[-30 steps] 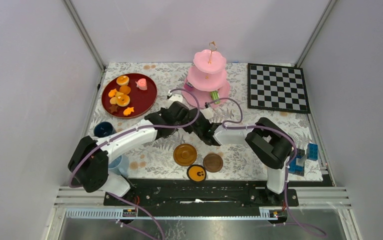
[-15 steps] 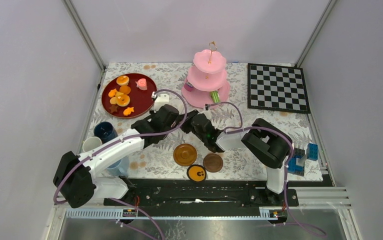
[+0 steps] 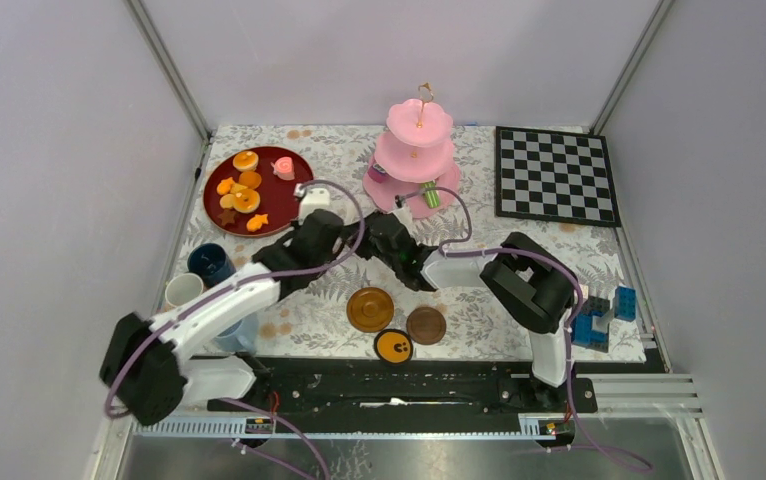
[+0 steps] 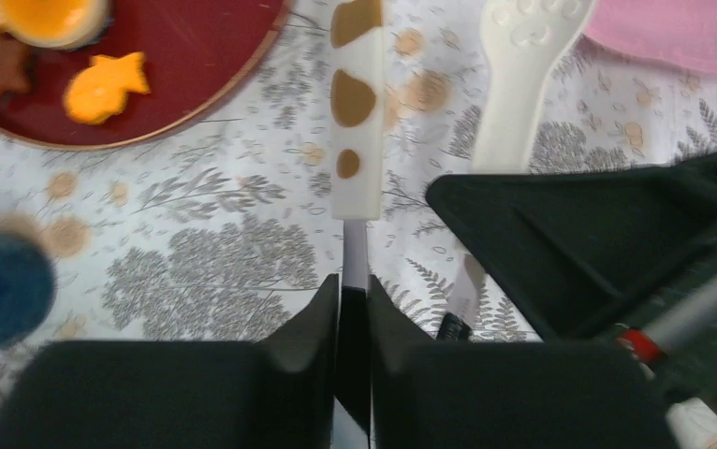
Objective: Serve the afternoon tea
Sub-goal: Adjust the clamp at the center of the board.
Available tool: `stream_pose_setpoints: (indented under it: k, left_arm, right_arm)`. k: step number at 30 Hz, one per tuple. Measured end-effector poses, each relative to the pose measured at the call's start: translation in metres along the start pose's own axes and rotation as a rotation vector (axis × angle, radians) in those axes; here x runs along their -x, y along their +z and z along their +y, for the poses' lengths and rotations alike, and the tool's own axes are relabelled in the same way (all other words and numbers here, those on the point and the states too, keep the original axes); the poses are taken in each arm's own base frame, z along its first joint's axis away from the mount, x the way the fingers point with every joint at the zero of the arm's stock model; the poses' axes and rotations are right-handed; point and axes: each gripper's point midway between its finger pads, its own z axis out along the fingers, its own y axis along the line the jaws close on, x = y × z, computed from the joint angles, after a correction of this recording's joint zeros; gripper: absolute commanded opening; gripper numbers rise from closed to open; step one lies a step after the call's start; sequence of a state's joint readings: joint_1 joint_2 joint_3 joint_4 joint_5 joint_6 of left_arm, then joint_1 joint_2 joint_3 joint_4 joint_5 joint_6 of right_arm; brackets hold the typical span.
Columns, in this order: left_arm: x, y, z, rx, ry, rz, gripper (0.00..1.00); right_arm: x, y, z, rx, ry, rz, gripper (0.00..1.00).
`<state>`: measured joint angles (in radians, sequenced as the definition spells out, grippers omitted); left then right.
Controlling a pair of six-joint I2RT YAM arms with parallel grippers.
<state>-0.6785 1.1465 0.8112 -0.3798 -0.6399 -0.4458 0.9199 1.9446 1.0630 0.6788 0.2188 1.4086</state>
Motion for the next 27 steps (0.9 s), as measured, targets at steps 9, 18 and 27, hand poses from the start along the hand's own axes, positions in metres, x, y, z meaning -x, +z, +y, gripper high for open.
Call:
stream_pose_setpoints:
  k: [9, 18, 27]
  left_arm:
    - [-0.017, 0.031, -0.017, -0.030, -0.069, 0.129, 0.80]
    - [-0.044, 0.011, -0.005, -0.112, -0.225, 0.079, 0.99]
    - [-0.082, 0.017, -0.002, -0.196, -0.349, 0.063, 0.99]
  right_arm:
    - [0.027, 0.019, -0.096, -0.254, -0.307, -0.037, 0.00]
    - [0.037, 0.052, -0.104, -0.357, -0.433, -0.072, 0.22]
    - [0.039, 0.063, -0.099, -0.403, -0.529, -0.050, 0.52]
